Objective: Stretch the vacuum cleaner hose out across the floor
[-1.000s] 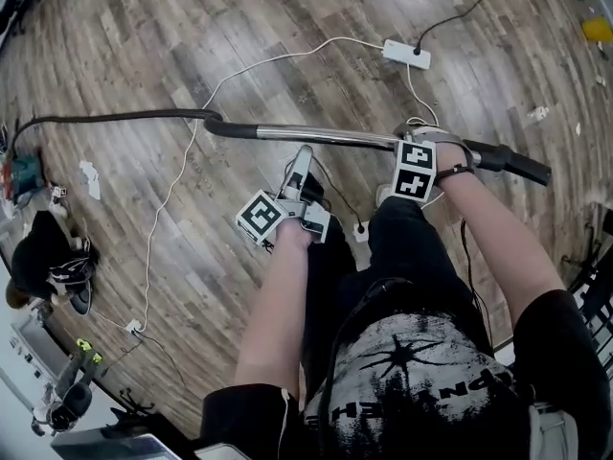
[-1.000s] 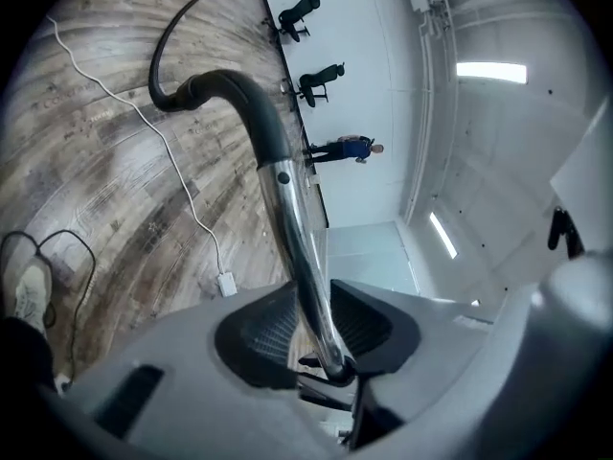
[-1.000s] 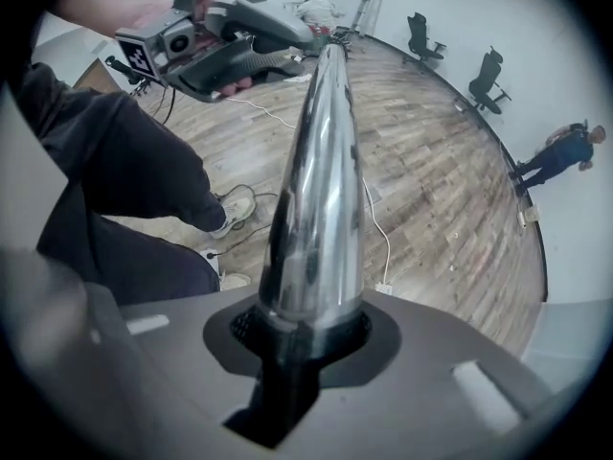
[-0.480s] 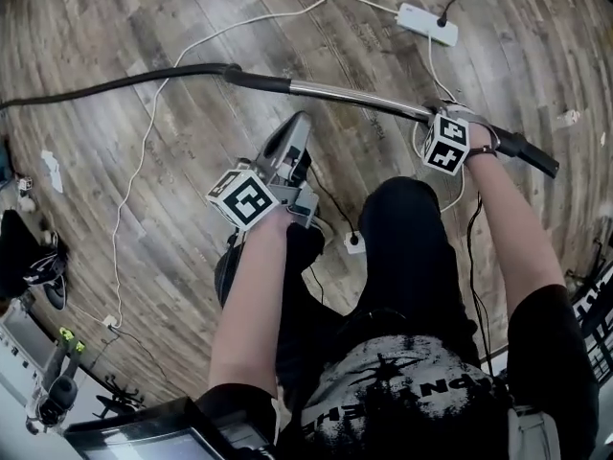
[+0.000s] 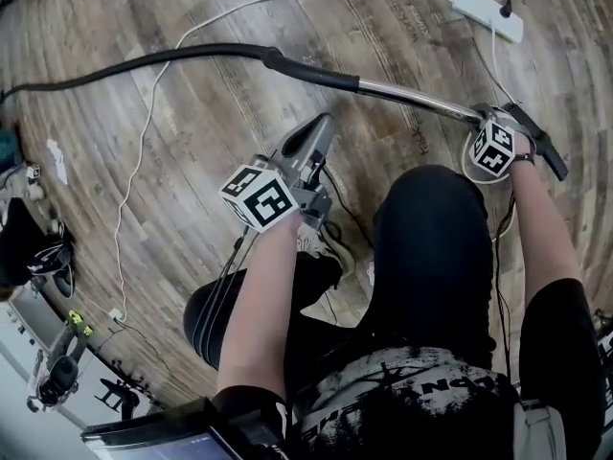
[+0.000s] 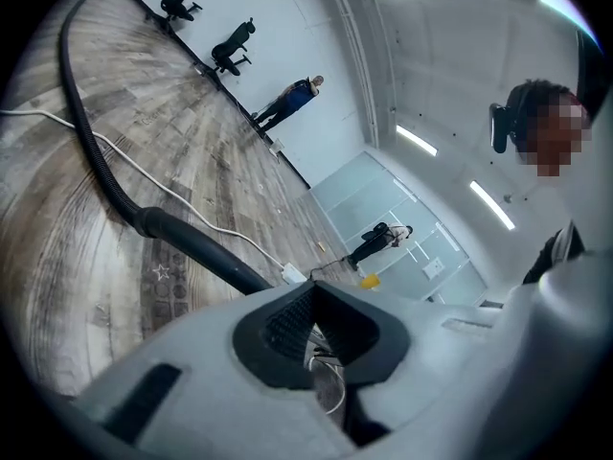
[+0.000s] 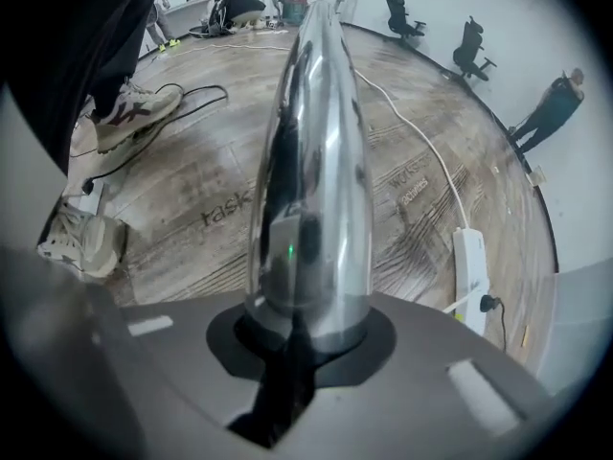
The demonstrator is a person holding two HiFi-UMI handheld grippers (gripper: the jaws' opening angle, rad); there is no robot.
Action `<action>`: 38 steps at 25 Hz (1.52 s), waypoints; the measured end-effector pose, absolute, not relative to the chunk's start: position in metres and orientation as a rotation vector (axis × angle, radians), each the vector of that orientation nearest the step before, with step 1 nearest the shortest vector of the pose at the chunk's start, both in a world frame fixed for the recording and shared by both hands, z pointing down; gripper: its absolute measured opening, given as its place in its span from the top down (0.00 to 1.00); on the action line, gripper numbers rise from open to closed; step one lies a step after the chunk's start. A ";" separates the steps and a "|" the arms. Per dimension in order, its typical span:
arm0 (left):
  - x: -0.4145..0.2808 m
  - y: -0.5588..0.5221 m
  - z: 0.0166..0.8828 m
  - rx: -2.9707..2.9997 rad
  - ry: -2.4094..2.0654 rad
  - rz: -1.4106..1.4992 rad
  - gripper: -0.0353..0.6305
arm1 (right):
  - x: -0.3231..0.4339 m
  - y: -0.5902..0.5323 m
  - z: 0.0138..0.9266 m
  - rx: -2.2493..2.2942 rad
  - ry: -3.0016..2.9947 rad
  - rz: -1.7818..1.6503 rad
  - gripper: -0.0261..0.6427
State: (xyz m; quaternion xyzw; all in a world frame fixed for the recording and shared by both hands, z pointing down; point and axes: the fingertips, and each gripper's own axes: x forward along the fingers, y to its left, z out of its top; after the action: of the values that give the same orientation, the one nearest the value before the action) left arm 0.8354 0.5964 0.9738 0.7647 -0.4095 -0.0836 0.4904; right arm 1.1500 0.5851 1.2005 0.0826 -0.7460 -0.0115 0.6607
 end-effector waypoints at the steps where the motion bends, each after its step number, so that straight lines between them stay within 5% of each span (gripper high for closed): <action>1: 0.833 0.600 0.980 1.851 -1.006 -0.200 0.95 | 1.151 0.589 1.208 0.187 -1.700 -0.019 0.87; 10: 0.832 0.627 1.010 1.808 -1.033 -0.165 0.94 | 1.153 0.615 1.243 0.191 -1.711 -0.022 0.87; 14: 0.836 0.630 1.018 1.780 -1.036 -0.193 0.94 | 1.149 0.635 1.254 0.094 -1.676 0.107 0.72; 21: 0.841 0.627 1.012 1.807 -0.984 -0.185 0.94 | 1.156 0.675 1.268 -0.010 -1.622 0.173 0.64; 30: 0.853 0.625 1.014 1.851 -0.931 -0.155 0.95 | 1.163 0.675 1.250 0.030 -1.606 0.234 0.70; 36: 0.851 0.624 1.013 1.896 -0.922 -0.121 0.94 | 1.166 0.673 1.238 0.118 -1.635 0.308 0.94; 38: 0.848 0.622 1.016 1.906 -0.932 -0.111 0.94 | 1.167 0.677 1.242 0.118 -1.628 0.343 0.95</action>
State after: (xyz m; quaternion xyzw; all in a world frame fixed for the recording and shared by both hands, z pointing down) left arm 0.8484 0.6217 1.0156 0.7836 -0.3832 -0.0456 0.4868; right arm 1.1673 0.6767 1.2419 0.0524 -0.7227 0.1522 0.6721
